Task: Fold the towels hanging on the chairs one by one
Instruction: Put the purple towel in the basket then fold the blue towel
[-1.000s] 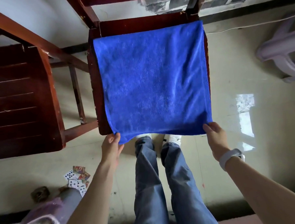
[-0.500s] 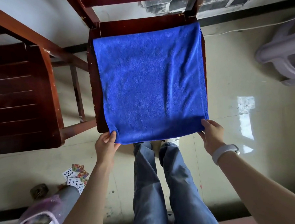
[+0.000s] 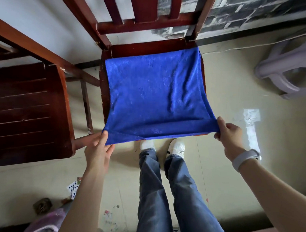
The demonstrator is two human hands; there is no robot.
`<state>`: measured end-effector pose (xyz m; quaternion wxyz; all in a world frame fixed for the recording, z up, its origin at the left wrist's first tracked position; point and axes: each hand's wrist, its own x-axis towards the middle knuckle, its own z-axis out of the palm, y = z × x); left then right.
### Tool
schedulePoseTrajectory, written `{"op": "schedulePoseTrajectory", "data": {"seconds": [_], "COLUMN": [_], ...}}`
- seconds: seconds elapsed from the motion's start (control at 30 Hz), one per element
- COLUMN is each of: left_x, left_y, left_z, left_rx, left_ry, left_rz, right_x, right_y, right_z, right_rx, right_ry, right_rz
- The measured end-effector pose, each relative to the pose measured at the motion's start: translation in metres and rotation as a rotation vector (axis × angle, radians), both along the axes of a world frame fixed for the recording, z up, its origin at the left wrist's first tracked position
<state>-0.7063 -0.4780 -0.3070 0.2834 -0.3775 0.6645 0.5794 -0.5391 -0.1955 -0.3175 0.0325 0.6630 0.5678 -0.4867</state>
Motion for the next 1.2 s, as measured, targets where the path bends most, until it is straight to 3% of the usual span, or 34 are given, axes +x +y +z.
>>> {"op": "schedulePoseTrajectory", "data": {"seconds": [0.17, 0.27, 0.37, 0.47, 0.6, 0.87, 1.07, 1.2], "left_x": [-0.025, -0.044, -0.061, -0.074, -0.087, -0.078, -0.070, -0.070], "left_y": [0.012, 0.021, 0.026, 0.027, 0.027, 0.017, 0.009, 0.009], "left_z": [0.049, 0.090, 0.128, 0.164, 0.201, 0.197, 0.198, 0.203], "left_rx": [0.079, 0.136, 0.237, 0.304, 0.361, 0.228, 0.206, 0.229], "left_ry": [0.018, 0.012, -0.002, -0.007, 0.043, -0.174, -0.188, -0.066], "left_rz": [0.064, 0.132, 0.074, 0.053, 0.054, 0.025, 0.052, -0.018], "right_x": [-0.024, -0.039, -0.047, -0.050, -0.058, -0.042, -0.033, -0.030], "right_y": [0.010, 0.017, 0.024, 0.031, 0.041, 0.021, 0.015, 0.015], "right_z": [0.065, 0.107, 0.142, 0.170, 0.203, 0.194, 0.196, 0.207], "right_rx": [-0.168, -0.281, -0.361, -0.319, -0.146, -0.188, -0.211, -0.202], "right_ry": [0.230, 0.398, 0.493, 0.522, 0.643, 0.358, 0.374, 0.435], "right_rz": [-0.222, -0.218, -0.185, -0.175, -0.365, -0.463, -0.485, -0.374]}}
